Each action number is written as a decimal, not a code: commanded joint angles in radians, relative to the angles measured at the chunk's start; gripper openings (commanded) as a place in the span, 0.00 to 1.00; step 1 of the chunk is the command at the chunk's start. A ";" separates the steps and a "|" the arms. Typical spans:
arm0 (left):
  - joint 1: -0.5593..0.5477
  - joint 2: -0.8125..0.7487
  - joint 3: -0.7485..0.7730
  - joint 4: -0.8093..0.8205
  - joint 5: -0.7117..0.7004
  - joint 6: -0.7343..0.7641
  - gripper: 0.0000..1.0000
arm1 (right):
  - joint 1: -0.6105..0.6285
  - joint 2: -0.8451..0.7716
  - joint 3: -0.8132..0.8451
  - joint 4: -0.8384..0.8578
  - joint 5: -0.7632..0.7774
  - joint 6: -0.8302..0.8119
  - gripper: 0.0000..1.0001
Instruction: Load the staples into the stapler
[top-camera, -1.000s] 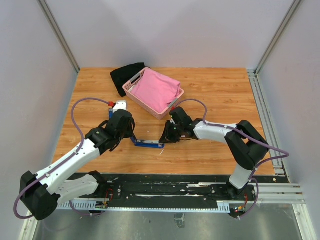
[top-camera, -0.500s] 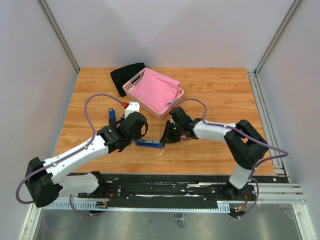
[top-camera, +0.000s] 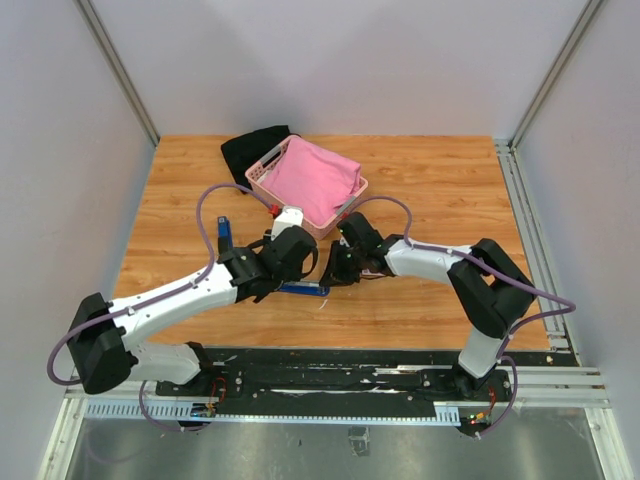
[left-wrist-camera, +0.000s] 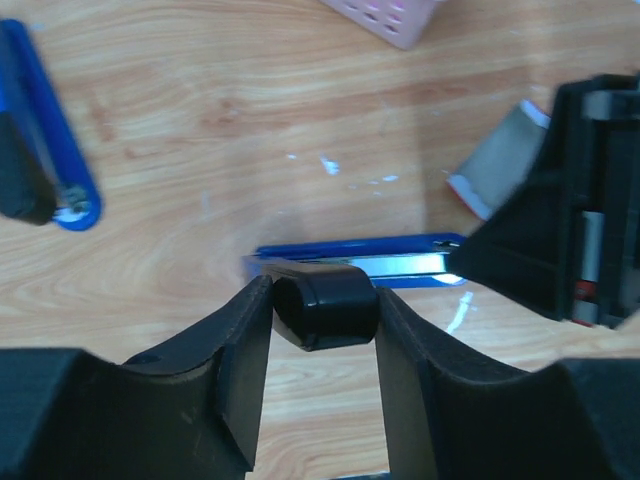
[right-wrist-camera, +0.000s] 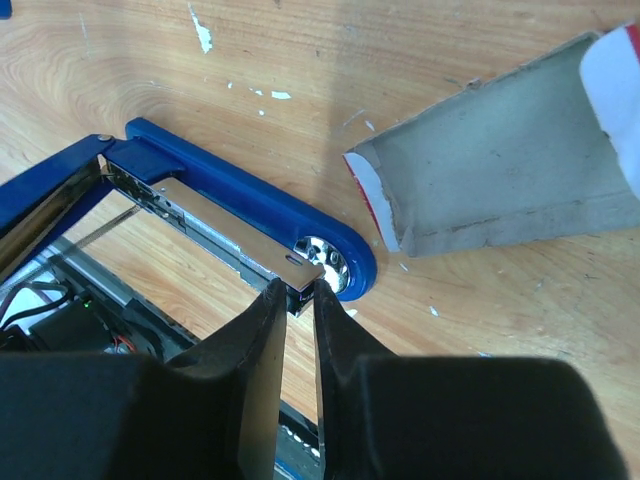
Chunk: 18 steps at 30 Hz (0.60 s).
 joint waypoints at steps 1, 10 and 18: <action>-0.039 0.039 0.016 0.078 0.196 -0.098 0.48 | 0.008 0.034 0.038 0.021 0.022 -0.015 0.16; -0.039 0.039 0.017 0.122 0.244 -0.081 0.64 | 0.009 0.037 0.059 0.001 0.031 -0.036 0.16; -0.029 -0.044 -0.042 0.230 0.292 0.053 0.81 | 0.005 0.004 0.088 -0.034 0.057 -0.143 0.19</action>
